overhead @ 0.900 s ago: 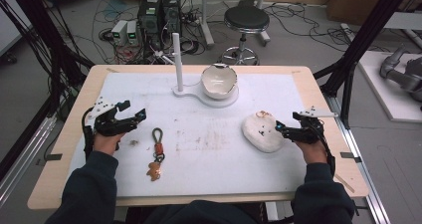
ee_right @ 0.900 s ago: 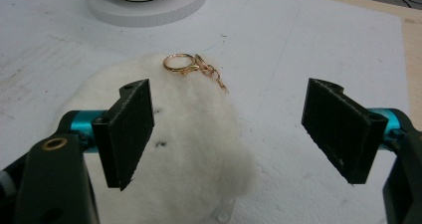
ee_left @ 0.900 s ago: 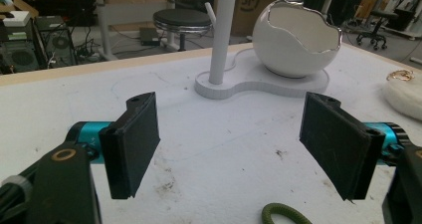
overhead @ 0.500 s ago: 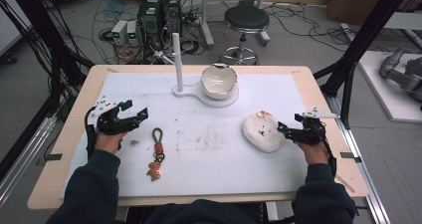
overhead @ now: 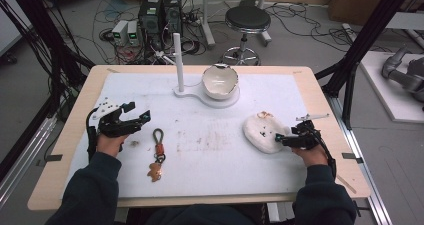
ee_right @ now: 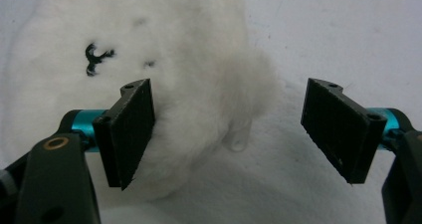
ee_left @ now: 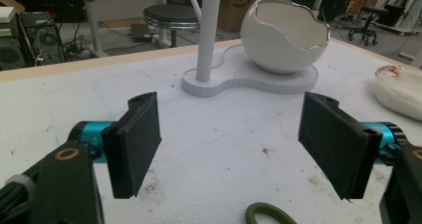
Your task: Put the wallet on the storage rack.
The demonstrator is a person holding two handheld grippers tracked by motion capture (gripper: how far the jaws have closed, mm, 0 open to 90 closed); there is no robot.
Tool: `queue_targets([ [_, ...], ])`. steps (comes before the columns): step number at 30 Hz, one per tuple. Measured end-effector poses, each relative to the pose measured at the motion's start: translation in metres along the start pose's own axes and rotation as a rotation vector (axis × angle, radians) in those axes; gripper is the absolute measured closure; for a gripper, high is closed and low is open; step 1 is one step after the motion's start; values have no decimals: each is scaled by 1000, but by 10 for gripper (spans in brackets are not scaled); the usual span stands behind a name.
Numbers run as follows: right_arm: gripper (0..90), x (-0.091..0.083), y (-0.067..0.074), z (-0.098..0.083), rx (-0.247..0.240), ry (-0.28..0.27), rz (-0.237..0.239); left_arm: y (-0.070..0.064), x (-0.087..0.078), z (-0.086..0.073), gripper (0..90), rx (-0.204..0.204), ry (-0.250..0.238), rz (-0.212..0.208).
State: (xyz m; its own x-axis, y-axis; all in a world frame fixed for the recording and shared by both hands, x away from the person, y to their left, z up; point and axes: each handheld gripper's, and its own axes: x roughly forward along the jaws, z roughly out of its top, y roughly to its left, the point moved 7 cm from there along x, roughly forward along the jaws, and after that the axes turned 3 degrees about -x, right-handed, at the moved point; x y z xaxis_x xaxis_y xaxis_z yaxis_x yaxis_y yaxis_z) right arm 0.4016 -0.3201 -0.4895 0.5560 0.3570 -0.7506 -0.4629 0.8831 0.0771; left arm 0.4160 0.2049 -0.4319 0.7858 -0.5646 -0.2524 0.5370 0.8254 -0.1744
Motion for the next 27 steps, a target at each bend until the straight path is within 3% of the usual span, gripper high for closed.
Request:
queue_targets([
  [1, 233, 2, 1, -3, 31, 24, 27, 0, 0, 0, 247, -4, 2, 1],
  [2, 233, 2, 1, -3, 31, 24, 27, 0, 0, 0, 249, -4, 2, 1],
  [3, 316, 1, 0, -3, 30, 27, 50, 0, 1, -1, 250, -3, 3, -1],
  [4, 316, 1, 0, -3, 30, 27, 50, 0, 1, -1, 250, -3, 3, -1],
  [5, 550, -1, 7, -1, 9, 27, 136, 0, 1, -1, 251, -6, 5, 0],
  [7, 658, -2, 11, 0, -11, 29, 130, -1, 2, -2, 253, -3, 13, 0],
  [8, 658, -2, 11, 0, -11, 29, 130, -1, 3, -2, 253, -3, 14, -3],
  [9, 729, -5, 12, 3, -59, 10, 122, -3, 4, -3, 256, 0, 19, -9],
  [12, 757, -6, 15, 7, -84, -17, 119, -6, 5, -3, 271, -2, 22, -26],
  [14, 795, -9, 18, 12, -124, -62, 118, -10, 7, -3, 288, -3, 30, -44],
  [15, 798, -14, 25, 21, -174, -130, 123, -14, 9, -4, 288, -3, 38, -58],
  [17, 799, -17, 34, 26, -217, -171, 135, -19, 11, -4, 288, -7, 42, -82],
  [23, 799, -19, 58, 39, -279, -255, 212, -37, 18, -3, 288, -5, 54, -153],
  [24, 799, -19, 69, 44, -293, -284, 247, -45, 21, -3, 287, 4, 60, -183],
  [27, 799, -20, 78, 49, -308, -308, 268, -55, 25, -4, 285, 9, 71, -216],
])
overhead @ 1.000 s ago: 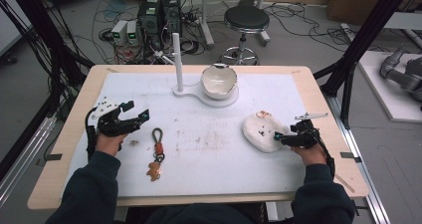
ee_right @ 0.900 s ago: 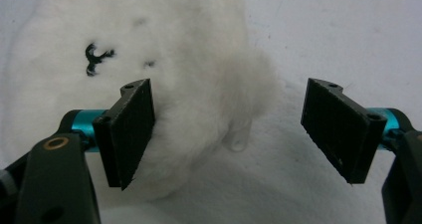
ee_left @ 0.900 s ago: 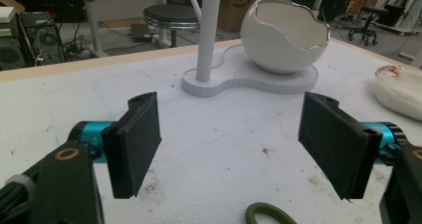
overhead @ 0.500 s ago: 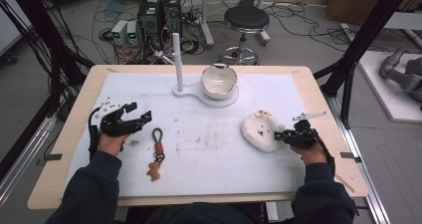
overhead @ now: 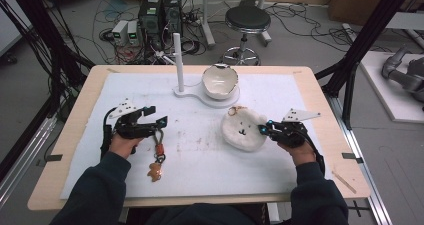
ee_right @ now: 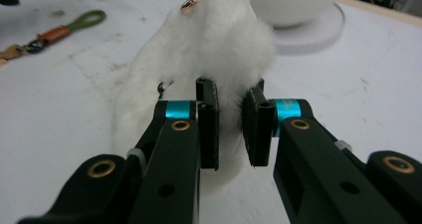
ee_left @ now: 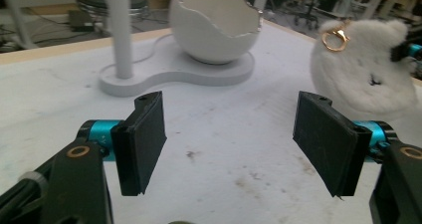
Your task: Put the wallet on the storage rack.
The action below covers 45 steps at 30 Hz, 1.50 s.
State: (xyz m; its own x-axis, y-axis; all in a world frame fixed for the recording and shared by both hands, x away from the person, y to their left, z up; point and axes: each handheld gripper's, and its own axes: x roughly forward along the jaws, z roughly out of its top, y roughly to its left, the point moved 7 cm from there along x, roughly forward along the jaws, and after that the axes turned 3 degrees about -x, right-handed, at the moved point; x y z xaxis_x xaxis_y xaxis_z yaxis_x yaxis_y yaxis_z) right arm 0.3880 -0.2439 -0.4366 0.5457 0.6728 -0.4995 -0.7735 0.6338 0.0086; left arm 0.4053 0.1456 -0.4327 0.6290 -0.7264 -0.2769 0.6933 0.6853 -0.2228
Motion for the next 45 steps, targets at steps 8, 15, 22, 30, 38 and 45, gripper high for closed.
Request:
queue_targets([
  [8, 798, 19, 32, 22, -71, -59, 109, -34, 28, 0, 271, 19, 47, -105],
  [15, 798, 30, 55, 32, -121, -80, 171, -52, 43, -7, 263, 43, 98, -163],
  [22, 797, 38, 65, 34, -132, -70, 209, -67, 50, -15, 452, 46, 148, -240],
  [30, 795, 41, 67, 34, -136, -58, 214, -74, 53, -21, 752, 95, 195, -240],
  [38, 500, 46, 53, 27, 9, -25, 165, -70, 43, -5, 791, 80, 83, -233],
  [45, 386, 60, 57, 16, 65, 55, 218, -69, 36, 5, 791, 57, -9, -259],
])
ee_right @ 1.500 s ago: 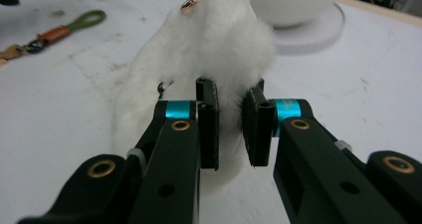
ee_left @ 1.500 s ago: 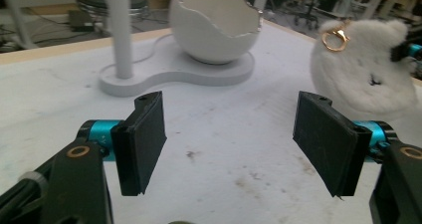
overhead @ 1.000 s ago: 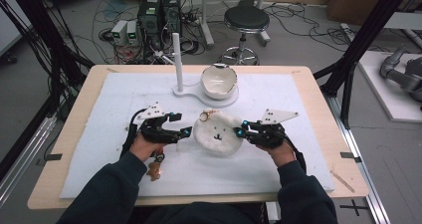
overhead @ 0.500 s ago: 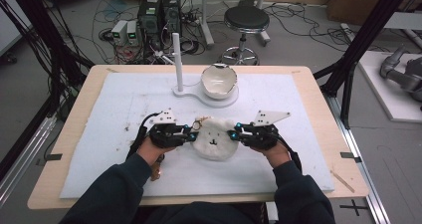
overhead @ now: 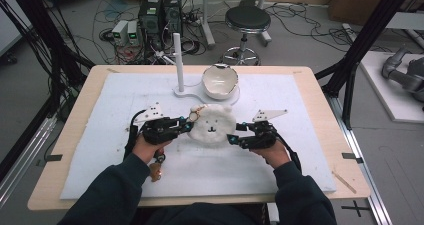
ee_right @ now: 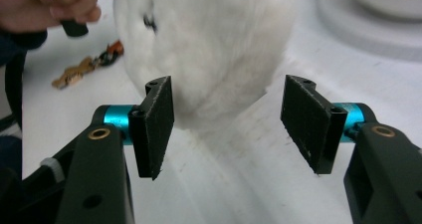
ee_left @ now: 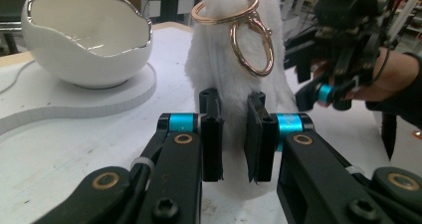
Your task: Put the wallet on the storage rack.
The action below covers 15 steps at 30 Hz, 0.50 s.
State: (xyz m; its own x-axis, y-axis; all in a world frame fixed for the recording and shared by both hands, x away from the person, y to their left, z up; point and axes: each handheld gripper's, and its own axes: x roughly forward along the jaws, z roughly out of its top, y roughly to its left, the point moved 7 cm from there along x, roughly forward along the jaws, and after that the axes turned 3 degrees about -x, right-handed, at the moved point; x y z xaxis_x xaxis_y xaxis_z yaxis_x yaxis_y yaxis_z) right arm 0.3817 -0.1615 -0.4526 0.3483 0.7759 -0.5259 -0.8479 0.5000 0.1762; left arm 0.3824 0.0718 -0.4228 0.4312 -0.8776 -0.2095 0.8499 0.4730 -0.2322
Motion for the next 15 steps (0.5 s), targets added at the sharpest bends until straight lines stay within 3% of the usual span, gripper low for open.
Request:
queue_targets([
  [1, 498, 5, 4, -2, -4, 25, 29, -1, 2, -2, 790, 2, 11, -4],
  [2, 498, 5, 4, -2, -4, 25, 29, -1, 2, -2, 789, 2, 11, -4],
  [3, 572, 6, 6, -2, -20, 33, 41, -1, 3, -4, 789, 6, 23, -3],
  [6, 725, -1, 6, 1, -56, 19, 11, -1, 6, -9, 783, 3, 65, 4],
  [8, 764, -8, 3, 6, -71, -20, -19, -1, 9, -15, 775, 10, 109, 14],
  [9, 777, -14, 1, 10, -96, -52, -57, -1, 13, -21, 758, 15, 160, 19],
  [12, 785, -18, 1, 13, -125, -77, -81, -1, 16, -26, 717, 19, 199, 27],
  [13, 789, -21, 1, 15, -162, -83, -100, 3, 16, -26, 598, 11, 199, 53],
  [14, 789, -21, 1, 15, -162, -83, -100, 3, 16, -26, 553, 11, 199, 53],
  [15, 791, -22, 2, 15, -195, -68, -110, 5, 15, -24, 502, 8, 189, 69],
])
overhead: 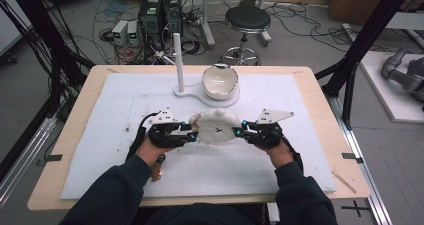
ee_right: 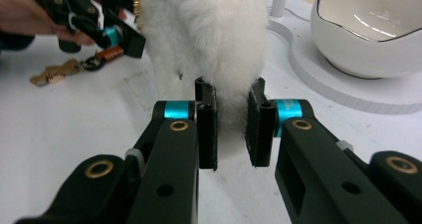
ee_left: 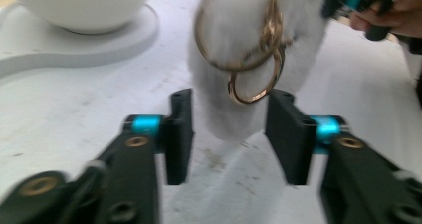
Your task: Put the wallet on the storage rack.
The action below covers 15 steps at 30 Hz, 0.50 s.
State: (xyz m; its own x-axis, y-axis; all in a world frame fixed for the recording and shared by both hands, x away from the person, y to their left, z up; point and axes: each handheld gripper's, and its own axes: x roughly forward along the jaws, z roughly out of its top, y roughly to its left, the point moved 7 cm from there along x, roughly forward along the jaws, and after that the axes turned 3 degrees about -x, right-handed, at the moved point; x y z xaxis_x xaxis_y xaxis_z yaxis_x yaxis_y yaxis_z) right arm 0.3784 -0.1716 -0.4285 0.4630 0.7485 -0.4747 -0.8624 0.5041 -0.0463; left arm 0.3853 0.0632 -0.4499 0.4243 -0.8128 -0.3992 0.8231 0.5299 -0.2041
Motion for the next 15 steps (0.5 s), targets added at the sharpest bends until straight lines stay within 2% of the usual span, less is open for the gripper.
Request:
queue_targets([
  [1, 791, 0, 0, 0, 0, 0, 0, 3, -2, 1, 502, 1, -10, 14],
  [2, 792, 1, 1, -1, -18, 20, -2, 6, -7, 6, 457, -6, -49, 27],
  [3, 792, 1, 1, -1, -18, 20, -2, 6, -7, 6, 439, -6, -49, 27],
  [4, 792, 2, 1, -3, -31, 36, -2, 7, -11, 10, 428, -4, -92, 28],
  [5, 792, 2, 1, -3, -31, 36, -2, 7, -11, 10, 425, -4, -92, 28],
  [7, 792, 4, 3, -3, -33, 44, 13, 6, -14, 15, 425, 12, -129, 17],
  [8, 792, 5, 6, -3, -41, 54, 37, 4, -15, 16, 424, 18, -145, 7],
  [11, 792, 7, 11, -1, -60, 50, 61, -1, -11, 14, 424, 32, -129, -18],
  [12, 791, 8, 15, 2, -69, 40, 73, -6, -6, 10, 472, 41, -88, -51],
  [13, 791, 8, 15, 2, -69, 40, 73, -6, -6, 10, 544, 41, -88, -51],
  [14, 790, 8, 16, 4, -69, 29, 77, -9, -4, 8, 544, 56, -68, -58],
  [15, 789, 8, 16, 5, -69, 21, 76, -10, -3, 6, 595, 73, -46, -56],
])
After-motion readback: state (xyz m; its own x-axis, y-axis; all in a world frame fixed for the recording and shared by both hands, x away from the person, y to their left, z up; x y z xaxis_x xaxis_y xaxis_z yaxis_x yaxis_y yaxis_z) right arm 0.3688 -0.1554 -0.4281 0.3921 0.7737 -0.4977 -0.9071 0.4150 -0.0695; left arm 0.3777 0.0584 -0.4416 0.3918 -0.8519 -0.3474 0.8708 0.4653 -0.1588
